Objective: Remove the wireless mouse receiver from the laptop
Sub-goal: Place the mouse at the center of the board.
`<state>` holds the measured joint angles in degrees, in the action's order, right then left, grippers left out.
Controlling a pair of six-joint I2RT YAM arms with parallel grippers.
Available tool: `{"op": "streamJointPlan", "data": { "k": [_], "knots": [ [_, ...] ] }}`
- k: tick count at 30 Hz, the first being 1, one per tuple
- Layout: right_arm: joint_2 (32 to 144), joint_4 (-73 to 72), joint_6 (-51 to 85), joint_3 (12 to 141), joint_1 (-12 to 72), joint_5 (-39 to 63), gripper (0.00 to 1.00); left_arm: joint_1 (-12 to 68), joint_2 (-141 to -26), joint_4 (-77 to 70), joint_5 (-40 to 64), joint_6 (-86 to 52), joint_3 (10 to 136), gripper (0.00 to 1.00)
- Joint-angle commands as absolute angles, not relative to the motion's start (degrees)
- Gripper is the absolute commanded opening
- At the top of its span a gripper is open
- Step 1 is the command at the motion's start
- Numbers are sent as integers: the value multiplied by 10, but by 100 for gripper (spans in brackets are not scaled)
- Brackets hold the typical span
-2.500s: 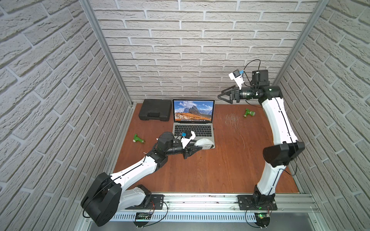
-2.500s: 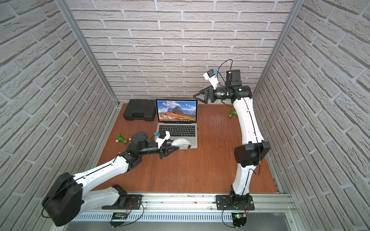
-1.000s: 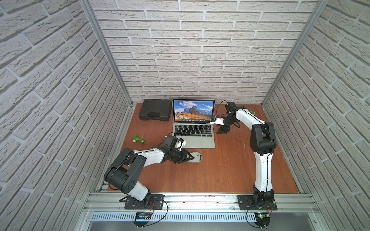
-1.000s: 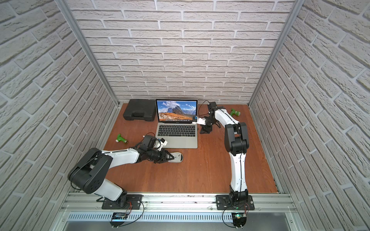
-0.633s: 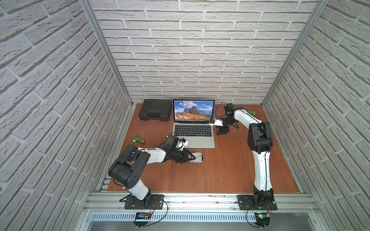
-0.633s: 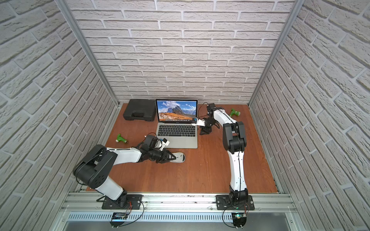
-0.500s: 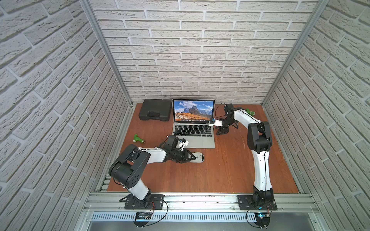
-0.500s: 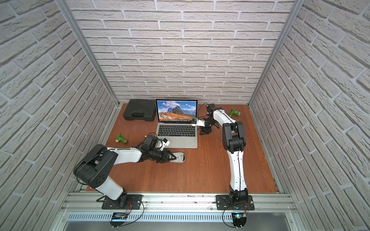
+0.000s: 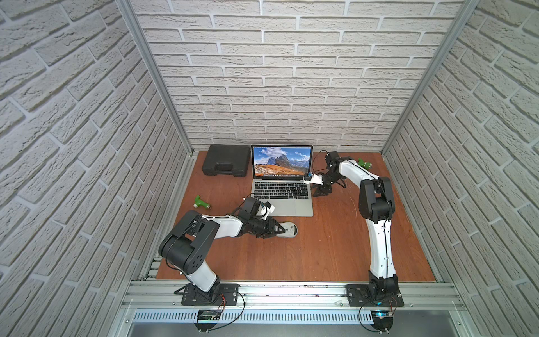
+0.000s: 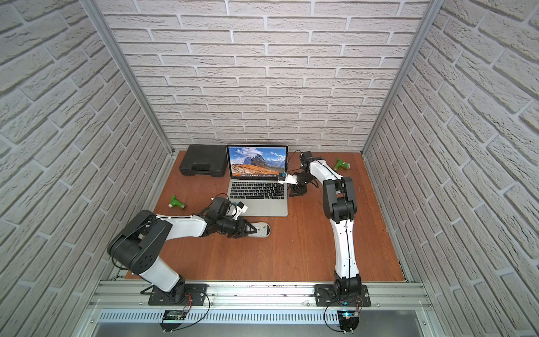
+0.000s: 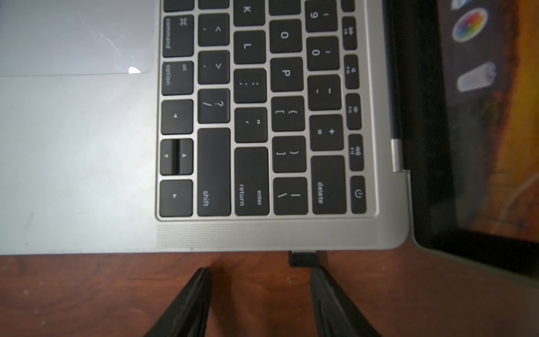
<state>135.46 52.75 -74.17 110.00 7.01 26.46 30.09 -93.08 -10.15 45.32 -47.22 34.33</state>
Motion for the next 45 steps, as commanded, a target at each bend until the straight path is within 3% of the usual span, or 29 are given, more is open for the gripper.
{"op": "streamJointPlan", "data": {
  "k": [1, 12, 22, 24, 28, 30, 33, 41, 45],
  "knots": [
    [1370, 509, -825, 1115, 76, 343, 59, 307, -942, -58, 425, -472, 338, 6],
    [1394, 517, -809, 1158, 79, 334, 60, 313, -938, -51, 417, -473, 343, 7],
    [1391, 524, -820, 1147, 85, 335, 34, 317, -934, -45, 412, -471, 343, 8],
    [1391, 522, -821, 1147, 85, 336, 33, 317, -933, -45, 411, -471, 343, 10],
    [1391, 522, -826, 1147, 86, 335, 27, 317, -928, -42, 407, -473, 340, 26],
    [1391, 523, -832, 1146, 86, 334, 25, 317, -921, -39, 403, -473, 338, 41],
    [1392, 524, -836, 1147, 86, 332, 22, 316, -909, -26, 394, -473, 337, 53],
    [1395, 526, -852, 1145, 86, 323, 19, 287, -861, 45, 375, -446, 337, 69],
    [1397, 526, -860, 1143, 86, 316, 17, 257, -823, 105, 363, -415, 346, 86]
  ]
}}
